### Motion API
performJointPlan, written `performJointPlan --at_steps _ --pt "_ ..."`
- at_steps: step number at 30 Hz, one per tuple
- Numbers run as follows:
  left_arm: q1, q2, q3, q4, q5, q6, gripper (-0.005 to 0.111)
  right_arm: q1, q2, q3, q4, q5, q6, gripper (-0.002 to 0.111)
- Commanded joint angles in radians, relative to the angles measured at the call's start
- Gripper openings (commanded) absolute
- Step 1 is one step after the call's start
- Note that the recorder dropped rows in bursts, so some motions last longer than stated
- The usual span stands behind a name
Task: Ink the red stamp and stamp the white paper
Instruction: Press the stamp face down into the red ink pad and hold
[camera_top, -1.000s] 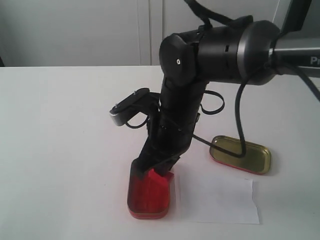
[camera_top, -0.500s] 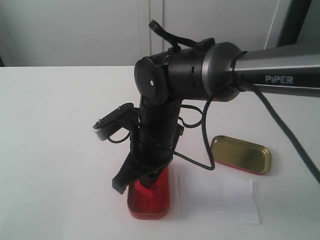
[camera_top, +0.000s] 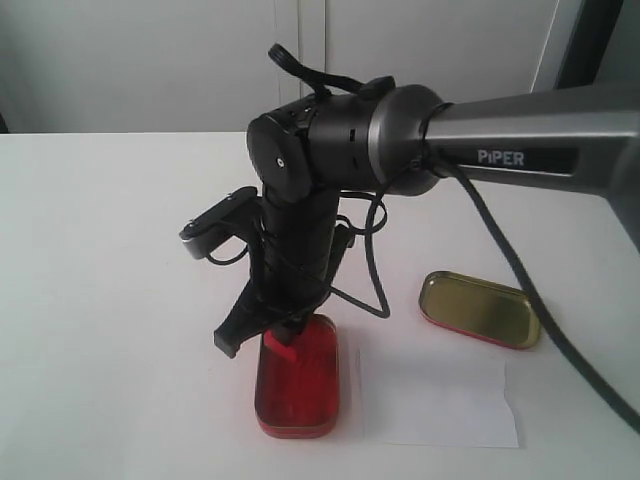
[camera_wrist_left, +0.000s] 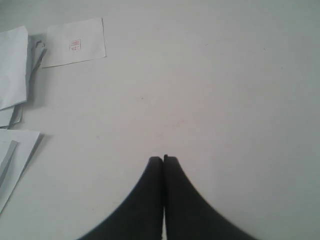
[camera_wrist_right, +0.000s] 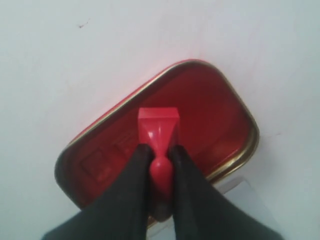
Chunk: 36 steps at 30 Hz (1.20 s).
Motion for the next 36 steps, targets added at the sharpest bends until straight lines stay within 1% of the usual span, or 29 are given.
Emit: performJointPlan --at_steps 1,7,26,36 --pt "-0.003 -0.005 0.005 -0.005 -0.001 -0.009 0.000 -0.031 0.021 -0.023 -0.012 0.004 0.007 0.000" --pt "-0.003 -0.005 0.005 -0.005 -0.001 -0.009 0.000 -0.046 0.034 -0.023 -0.012 0.014 0.007 0.000" --pt "-0.003 -0.005 0.005 -0.005 -0.001 -0.009 0.000 -0.046 0.080 -0.023 0.012 0.014 0.003 0.000" --pt "-0.003 -0.005 0.005 -0.005 -0.001 -0.009 0.000 -0.046 0.109 0.004 0.014 -0.001 0.003 0.000"
